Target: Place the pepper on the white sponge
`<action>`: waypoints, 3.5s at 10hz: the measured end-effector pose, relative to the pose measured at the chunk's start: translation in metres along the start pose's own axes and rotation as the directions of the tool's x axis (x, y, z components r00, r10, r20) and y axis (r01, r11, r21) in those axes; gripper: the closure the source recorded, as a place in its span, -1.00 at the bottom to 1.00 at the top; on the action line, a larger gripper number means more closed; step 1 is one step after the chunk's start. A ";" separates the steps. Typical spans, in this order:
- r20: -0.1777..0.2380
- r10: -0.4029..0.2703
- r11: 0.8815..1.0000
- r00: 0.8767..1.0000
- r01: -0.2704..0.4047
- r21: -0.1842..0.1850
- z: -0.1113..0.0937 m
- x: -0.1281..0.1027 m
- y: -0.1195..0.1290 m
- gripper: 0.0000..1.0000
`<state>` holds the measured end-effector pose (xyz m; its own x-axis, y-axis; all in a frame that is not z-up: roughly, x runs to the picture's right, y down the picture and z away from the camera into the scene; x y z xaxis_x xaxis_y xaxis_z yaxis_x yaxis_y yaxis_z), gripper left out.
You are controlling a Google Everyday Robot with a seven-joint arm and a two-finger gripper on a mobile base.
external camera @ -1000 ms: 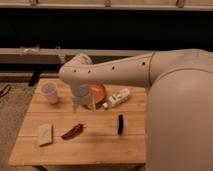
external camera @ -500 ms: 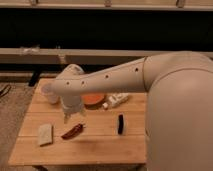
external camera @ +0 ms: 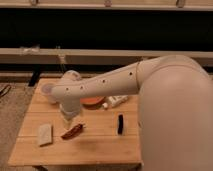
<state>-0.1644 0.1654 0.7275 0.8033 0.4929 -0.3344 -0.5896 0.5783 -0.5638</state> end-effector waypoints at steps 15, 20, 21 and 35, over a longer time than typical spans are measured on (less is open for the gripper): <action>-0.233 -0.130 0.984 0.964 0.155 0.093 0.089 -0.009 0.013 -0.30; -0.241 -0.132 0.979 0.961 0.165 0.122 0.099 -0.014 0.014 -0.30; -0.245 -0.137 0.978 0.960 0.171 0.123 0.100 -0.015 0.016 -0.29; -0.135 -0.095 0.985 0.986 0.113 0.132 0.038 -0.048 0.038 0.50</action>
<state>-0.2287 0.1889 0.7508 0.8595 0.3436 -0.3784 -0.5013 0.7107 -0.4935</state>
